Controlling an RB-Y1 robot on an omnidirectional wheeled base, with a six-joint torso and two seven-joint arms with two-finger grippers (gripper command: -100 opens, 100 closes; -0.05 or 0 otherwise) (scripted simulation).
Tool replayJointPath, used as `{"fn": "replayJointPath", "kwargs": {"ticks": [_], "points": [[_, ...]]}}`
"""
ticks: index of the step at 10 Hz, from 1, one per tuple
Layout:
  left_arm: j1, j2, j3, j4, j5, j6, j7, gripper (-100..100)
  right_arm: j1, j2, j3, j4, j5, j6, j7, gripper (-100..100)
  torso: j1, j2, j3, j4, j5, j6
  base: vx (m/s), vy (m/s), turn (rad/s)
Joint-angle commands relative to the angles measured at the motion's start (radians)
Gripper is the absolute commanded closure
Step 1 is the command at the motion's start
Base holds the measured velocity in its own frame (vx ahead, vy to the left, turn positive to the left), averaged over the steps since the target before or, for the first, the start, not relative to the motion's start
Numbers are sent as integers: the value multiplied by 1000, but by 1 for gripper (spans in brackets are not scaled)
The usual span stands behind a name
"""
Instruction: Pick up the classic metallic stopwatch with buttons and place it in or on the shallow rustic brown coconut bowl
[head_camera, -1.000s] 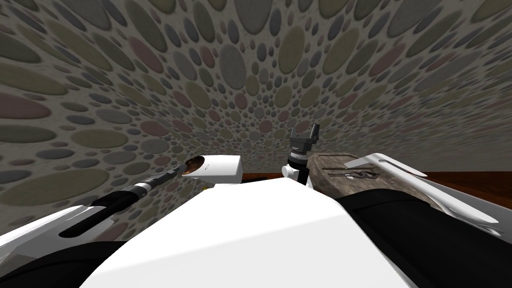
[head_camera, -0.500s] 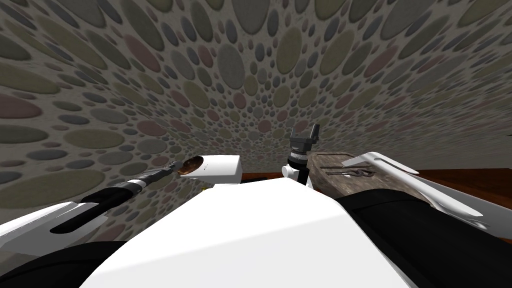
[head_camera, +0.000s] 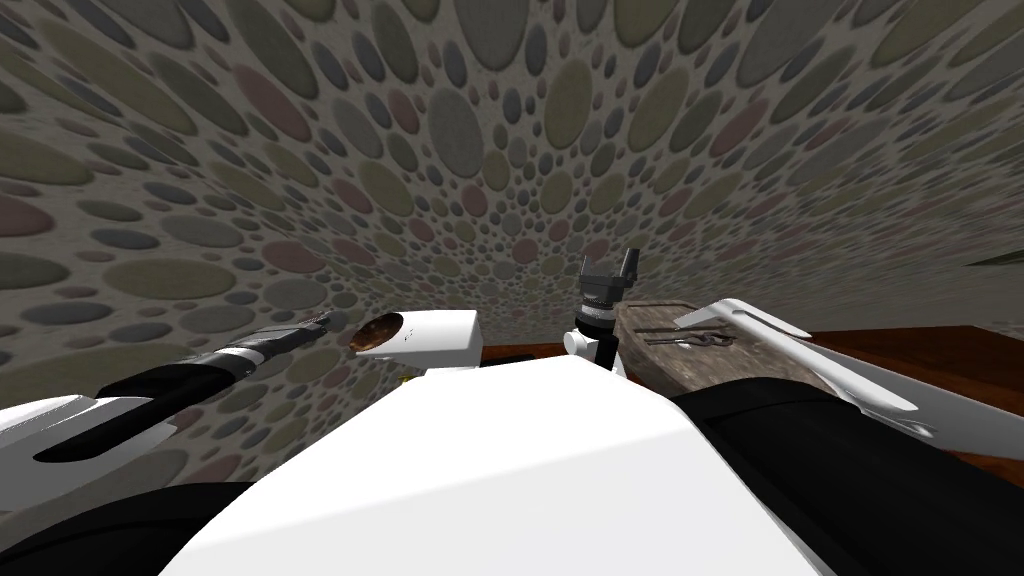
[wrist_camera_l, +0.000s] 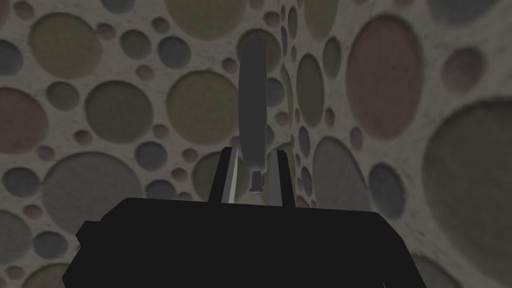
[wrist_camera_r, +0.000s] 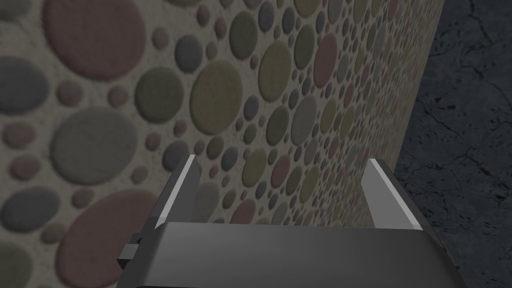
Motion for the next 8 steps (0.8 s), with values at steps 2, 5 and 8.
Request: {"fn": "replayJointPath", "kwargs": {"ticks": [2, 5, 8], "points": [[-16, 18, 40, 17, -25, 9, -8, 100, 0, 0, 0, 0, 0, 0, 0, 0, 0, 0, 0, 0, 0, 0, -23, -3, -47], [-12, 28, 43, 0, -43, 22, -23, 100, 0, 0, 0, 0, 0, 0, 0, 0, 0, 0, 0, 0, 0, 0, -7, 10, -44], [-6, 5, -5, -35, -11, 13, -15, 100, 0, 0, 0, 0, 0, 0, 0, 0, 2, -2, -2, -1, 2, -2, 25, 12, 84]]}}
